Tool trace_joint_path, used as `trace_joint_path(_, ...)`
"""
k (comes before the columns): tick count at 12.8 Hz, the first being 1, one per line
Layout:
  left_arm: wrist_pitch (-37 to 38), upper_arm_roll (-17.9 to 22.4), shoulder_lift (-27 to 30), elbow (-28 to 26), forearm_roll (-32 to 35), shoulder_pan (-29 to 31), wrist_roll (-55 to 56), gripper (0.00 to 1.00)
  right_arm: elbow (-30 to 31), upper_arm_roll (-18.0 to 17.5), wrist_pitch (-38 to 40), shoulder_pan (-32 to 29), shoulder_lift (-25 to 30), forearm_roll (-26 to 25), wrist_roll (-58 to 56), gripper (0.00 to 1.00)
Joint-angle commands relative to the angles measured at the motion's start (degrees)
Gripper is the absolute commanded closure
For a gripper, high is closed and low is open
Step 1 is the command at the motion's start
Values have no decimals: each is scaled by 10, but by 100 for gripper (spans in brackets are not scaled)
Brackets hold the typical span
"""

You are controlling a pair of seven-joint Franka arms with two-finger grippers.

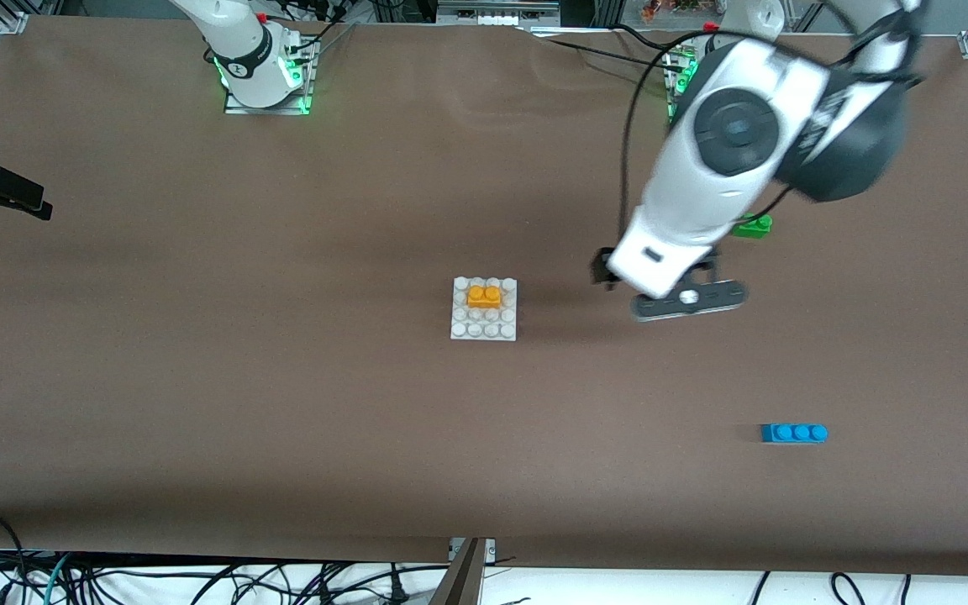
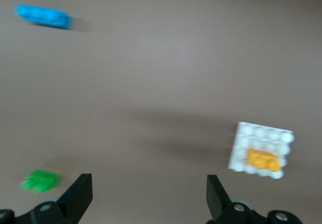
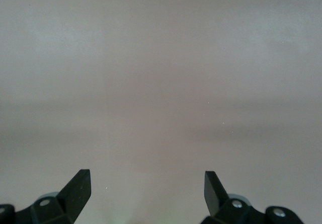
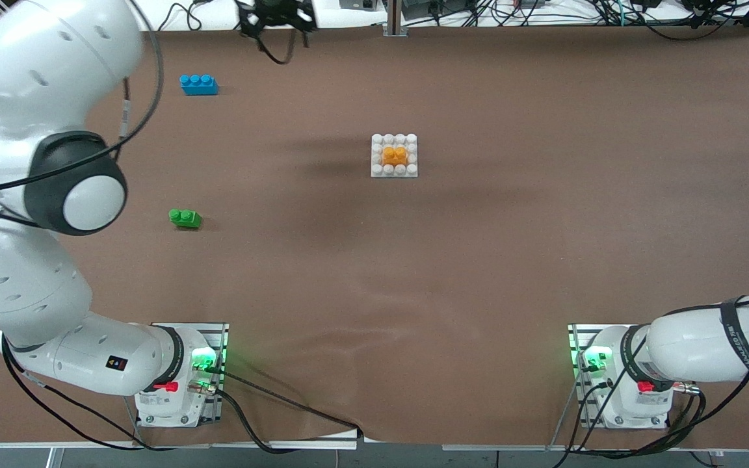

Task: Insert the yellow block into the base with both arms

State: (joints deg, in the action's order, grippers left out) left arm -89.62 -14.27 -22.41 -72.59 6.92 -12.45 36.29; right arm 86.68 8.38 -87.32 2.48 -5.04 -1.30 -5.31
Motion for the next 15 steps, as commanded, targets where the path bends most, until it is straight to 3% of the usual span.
trace_joint_path(1,55,-8,52,-25,-11,77,-111,0,-3,0,1,-1,0,-6,-5,0)
trace_joint_path(3,92,-2,69,-28,-80,135,-182,0,-3,0,1,-1,1,-6,-5,0)
trace_joint_path(4,88,6,95,-44,-77,136,-216,0,-3,0,1,-1,1,-6,-5,0)
trace_joint_path(7,-16,90,204,-218,-64,117,-341,0,-3,0,1,-1,0,-6,-5,0)
trace_joint_path(8,-44,109,221,-248,-64,110,-377,0,-3,0,1,-1,1,-6,-5,0)
trace_joint_path(10,-46,113,238,-263,-60,112,-376,0,-3,0,1,-1,0,-6,-5,0)
trace_joint_path(12,-66,110,281,-316,-44,110,-352,0,-3,0,1,-1,-2,-6,-6,0)
trace_joint_path(15,-68,110,279,-313,-53,110,-316,0,-9,0,3,-1,-3,-7,-6,0)
